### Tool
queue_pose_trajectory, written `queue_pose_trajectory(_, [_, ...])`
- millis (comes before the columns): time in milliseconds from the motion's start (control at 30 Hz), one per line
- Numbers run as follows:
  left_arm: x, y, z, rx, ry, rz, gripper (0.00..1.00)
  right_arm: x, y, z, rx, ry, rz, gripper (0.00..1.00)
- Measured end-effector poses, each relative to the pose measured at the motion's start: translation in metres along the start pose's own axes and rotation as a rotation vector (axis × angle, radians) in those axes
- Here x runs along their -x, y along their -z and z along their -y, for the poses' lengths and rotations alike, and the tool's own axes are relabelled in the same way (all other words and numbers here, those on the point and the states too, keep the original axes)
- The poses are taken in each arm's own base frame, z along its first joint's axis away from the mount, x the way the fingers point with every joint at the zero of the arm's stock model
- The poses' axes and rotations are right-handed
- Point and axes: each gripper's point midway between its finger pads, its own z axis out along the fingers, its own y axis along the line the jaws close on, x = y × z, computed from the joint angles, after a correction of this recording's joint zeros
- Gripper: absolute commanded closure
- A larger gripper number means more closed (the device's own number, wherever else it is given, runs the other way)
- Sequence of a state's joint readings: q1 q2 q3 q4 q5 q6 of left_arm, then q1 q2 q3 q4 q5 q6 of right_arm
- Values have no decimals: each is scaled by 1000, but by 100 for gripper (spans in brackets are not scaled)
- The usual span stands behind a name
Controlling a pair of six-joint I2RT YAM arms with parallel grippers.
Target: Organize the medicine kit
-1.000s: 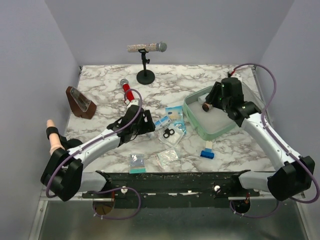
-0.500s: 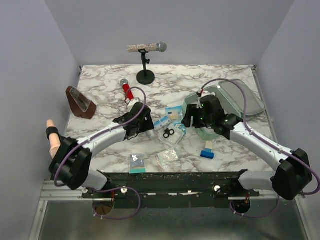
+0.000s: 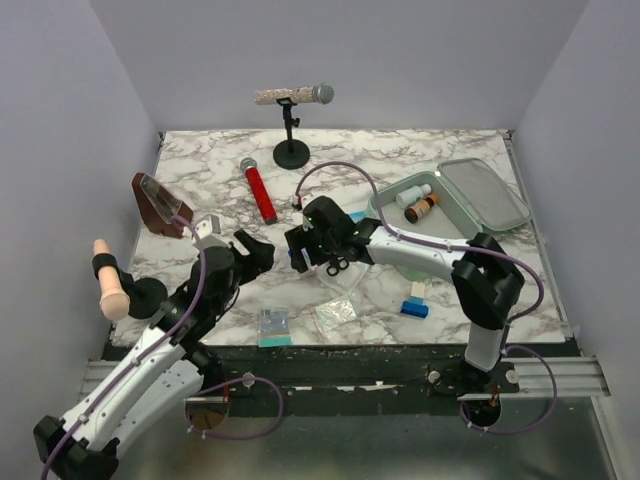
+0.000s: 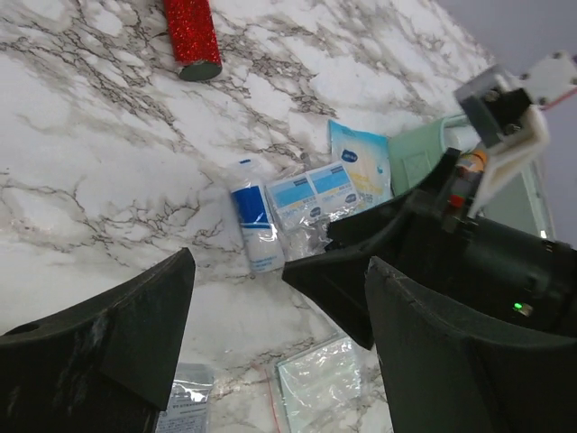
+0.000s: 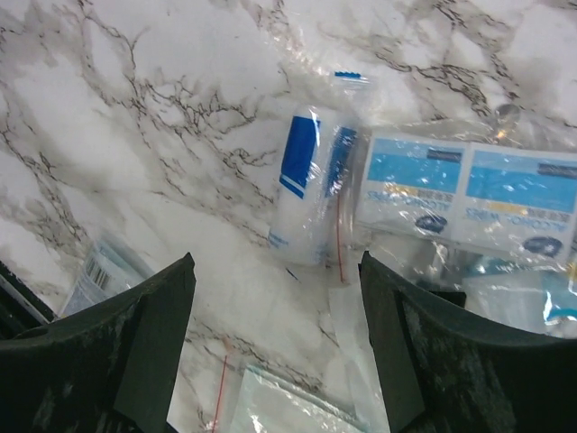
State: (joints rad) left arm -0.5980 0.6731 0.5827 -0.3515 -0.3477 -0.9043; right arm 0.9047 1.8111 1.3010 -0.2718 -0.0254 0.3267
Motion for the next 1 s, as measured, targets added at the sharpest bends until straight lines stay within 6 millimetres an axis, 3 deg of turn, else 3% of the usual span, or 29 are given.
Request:
queue_pose_trajectory(233, [20,33,-1,-112,55,120,15,1,-41,-11,1,29,-44,28])
queue_pose_trajectory(500, [7,23,-12,-46,13,70,15,-13,-63,5,-87,26,-115,45])
queue_pose_trajectory(700, [7,23,-12,-48,13,70,15,-28,-67,11,-113,22,-176,62])
queue_pose_trajectory(833, [7,23,-12,-48,13,69,15,-31,-62,14,-135,4,-176,65])
queue_pose_trajectory(933, [6,23,-13,-49,14,70,15,-27,-44,15,-147,-18,-151,65])
queue_pose_trajectory(1000, [5,23,-13,-50,15,70,15,-14,-23,12,-148,-36,-104,65])
